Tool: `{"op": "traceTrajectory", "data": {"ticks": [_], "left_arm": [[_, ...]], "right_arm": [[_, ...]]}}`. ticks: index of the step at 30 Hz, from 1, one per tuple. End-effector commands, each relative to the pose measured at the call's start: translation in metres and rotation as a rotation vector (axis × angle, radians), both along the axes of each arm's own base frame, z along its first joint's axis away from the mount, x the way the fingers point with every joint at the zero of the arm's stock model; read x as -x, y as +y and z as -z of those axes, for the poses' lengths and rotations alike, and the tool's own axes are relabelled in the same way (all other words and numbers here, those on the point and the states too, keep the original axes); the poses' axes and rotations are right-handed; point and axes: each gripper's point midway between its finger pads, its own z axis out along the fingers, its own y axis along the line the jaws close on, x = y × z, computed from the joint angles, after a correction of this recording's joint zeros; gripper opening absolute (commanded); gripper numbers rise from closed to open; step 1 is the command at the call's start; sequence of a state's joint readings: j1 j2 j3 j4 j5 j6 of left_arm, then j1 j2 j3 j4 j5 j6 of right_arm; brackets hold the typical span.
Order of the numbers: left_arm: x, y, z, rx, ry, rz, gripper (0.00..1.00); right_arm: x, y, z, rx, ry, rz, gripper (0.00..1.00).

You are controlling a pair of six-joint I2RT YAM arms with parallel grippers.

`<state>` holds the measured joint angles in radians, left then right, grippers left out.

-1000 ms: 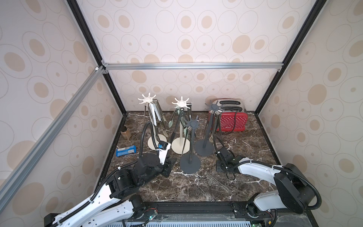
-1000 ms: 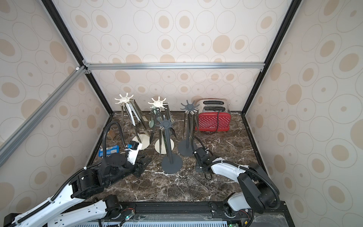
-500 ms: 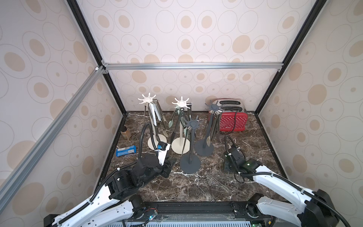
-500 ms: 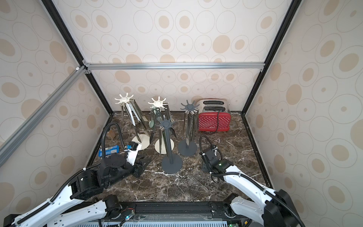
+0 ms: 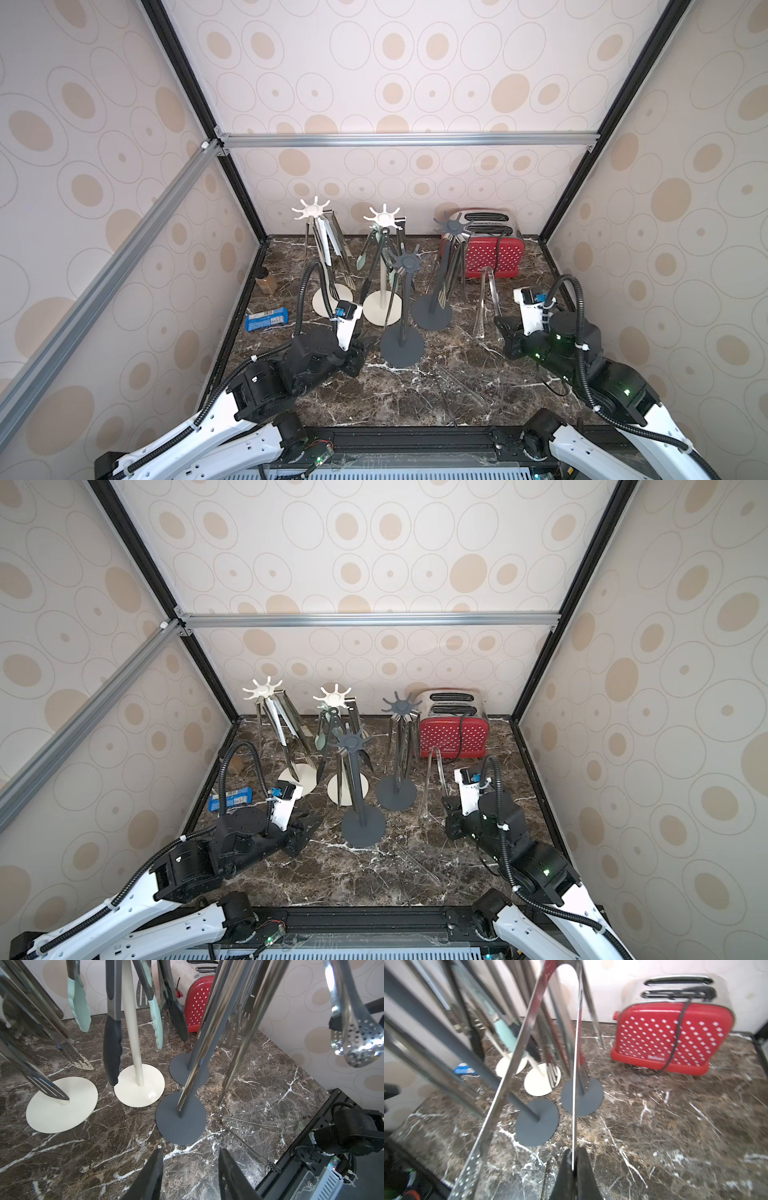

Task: Hang food tongs on kitchen utensil racks
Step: Pick up the food tongs from the center of the board, then hang the food tongs on the rack.

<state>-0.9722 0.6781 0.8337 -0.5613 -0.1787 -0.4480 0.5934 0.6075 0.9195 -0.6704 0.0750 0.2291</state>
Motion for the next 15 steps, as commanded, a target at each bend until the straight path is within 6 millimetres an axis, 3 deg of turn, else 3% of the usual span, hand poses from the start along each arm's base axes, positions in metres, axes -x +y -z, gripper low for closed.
{"op": "traceTrajectory", "data": {"ticks": [1,9,15], "left_arm": [[-0.002,-0.003,-0.003,0.011,-0.014,0.008,0.44],[-0.002,-0.007,0.001,0.015,-0.011,0.020,0.44],[-0.001,-0.007,0.001,0.017,-0.014,0.021,0.45]], "right_arm": [[0.017,0.036,-0.029,0.013,-0.131,-0.289,0.00],[0.024,0.079,-0.088,-0.091,-0.362,-0.529,0.00],[0.016,0.089,-0.108,-0.118,-0.425,-0.551,0.00]]}}
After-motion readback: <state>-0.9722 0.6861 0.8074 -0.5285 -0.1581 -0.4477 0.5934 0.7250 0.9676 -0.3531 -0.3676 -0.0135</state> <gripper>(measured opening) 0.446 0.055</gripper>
